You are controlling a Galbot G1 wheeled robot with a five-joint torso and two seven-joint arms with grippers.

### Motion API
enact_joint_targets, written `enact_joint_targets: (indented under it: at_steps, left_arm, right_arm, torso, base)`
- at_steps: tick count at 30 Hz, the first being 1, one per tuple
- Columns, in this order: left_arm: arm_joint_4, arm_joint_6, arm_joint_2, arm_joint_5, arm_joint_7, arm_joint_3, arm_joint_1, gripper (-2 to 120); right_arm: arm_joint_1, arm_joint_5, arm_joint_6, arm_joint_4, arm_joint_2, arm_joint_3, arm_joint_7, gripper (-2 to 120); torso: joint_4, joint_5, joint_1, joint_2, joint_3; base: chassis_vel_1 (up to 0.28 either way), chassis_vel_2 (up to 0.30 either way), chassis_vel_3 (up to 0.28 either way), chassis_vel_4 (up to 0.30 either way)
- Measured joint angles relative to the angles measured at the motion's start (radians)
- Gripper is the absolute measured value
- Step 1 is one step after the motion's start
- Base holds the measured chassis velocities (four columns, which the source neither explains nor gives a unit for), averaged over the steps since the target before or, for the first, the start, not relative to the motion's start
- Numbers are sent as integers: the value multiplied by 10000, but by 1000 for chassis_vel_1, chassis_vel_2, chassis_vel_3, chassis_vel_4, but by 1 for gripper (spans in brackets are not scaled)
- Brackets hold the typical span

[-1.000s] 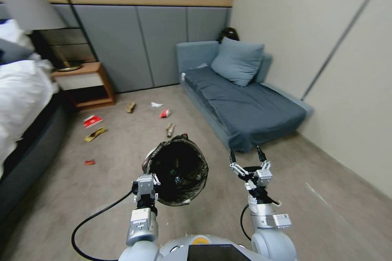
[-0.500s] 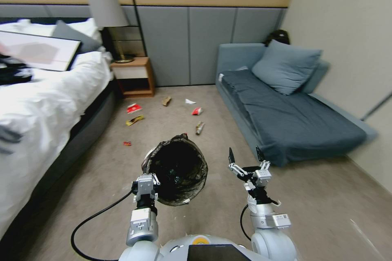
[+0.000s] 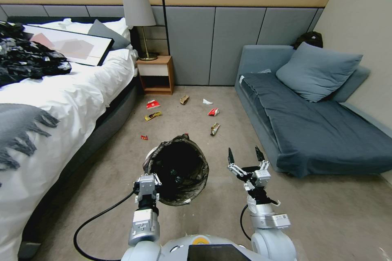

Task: Pick up the trash bin, then pick up the garbage from the floor and place it into the trash bin.

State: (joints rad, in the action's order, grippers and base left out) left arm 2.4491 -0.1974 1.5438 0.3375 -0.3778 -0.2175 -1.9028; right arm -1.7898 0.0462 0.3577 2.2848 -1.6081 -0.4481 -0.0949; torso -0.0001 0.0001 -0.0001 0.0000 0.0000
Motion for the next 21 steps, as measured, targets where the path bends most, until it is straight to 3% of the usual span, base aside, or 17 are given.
enact_joint_targets:
  at_steps: [21]
  left_arm:
    - [-31, 81, 5, 56, 25, 89, 36, 0]
  right_arm:
    - [-1, 31, 87, -27, 0, -59, -65, 100]
  torso:
    - [1, 0, 0, 0, 0]
  base:
    - [0, 0, 0, 0]
